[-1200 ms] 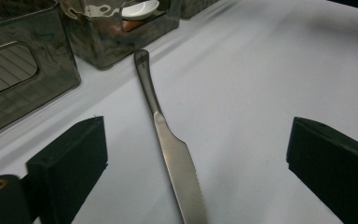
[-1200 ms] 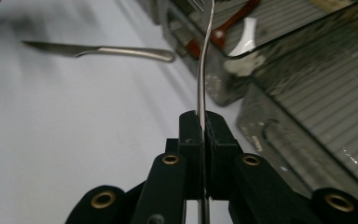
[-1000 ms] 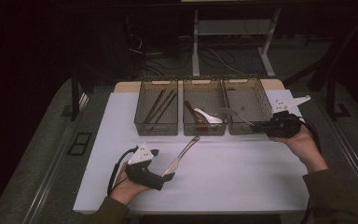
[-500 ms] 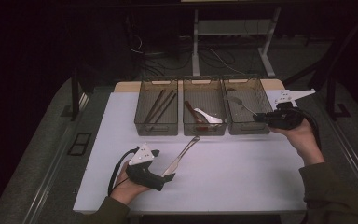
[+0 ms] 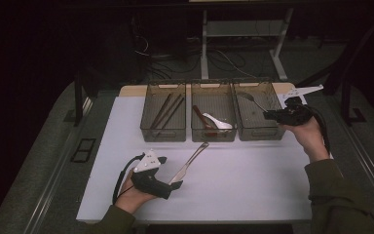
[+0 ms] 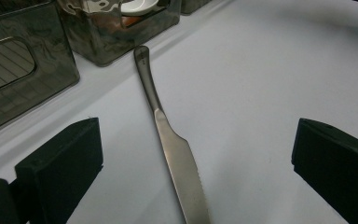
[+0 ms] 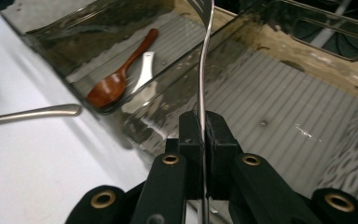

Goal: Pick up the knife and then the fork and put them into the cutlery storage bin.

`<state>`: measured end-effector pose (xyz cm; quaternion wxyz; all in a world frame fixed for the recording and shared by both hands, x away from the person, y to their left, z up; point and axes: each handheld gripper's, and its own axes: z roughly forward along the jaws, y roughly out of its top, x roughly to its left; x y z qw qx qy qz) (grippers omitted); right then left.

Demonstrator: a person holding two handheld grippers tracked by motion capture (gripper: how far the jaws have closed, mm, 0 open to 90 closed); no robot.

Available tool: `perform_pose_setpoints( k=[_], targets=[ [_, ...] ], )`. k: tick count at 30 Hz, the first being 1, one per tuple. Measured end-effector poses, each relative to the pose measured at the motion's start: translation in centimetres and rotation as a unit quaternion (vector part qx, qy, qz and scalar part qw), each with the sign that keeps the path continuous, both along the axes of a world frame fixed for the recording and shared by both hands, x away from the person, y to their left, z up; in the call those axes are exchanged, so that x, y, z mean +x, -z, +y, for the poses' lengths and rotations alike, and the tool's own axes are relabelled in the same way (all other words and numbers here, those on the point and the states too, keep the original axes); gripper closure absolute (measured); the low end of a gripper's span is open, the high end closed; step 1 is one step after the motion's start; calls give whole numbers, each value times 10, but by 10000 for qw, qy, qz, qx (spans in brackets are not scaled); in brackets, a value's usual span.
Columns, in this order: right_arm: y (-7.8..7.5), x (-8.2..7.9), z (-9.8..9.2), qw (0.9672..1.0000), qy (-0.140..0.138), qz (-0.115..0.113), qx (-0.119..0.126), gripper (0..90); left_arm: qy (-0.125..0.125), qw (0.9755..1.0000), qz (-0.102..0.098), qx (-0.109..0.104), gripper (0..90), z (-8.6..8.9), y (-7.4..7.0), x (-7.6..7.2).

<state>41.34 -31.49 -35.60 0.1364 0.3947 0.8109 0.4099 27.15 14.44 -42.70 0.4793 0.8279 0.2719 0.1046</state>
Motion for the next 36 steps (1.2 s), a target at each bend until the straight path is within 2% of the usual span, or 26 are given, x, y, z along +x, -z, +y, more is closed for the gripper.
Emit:
perform_pose_setpoints(
  k=[9,14,28,36],
  targets=[
    [-1,18,-5,9993,299,223,-83,861,21,10000,4,-2,8,0,0,0],
    [4,28,-6,9981,446,357,-217,861,38,10000,2,13,9,0,-1,0],
    [25,51,-4,9921,725,843,-587,860,19,10000,8,9,9,1,-1,0],
    [35,60,5,9889,729,1017,-803,860,27,10000,16,32,9,2,-1,0]
  ],
)
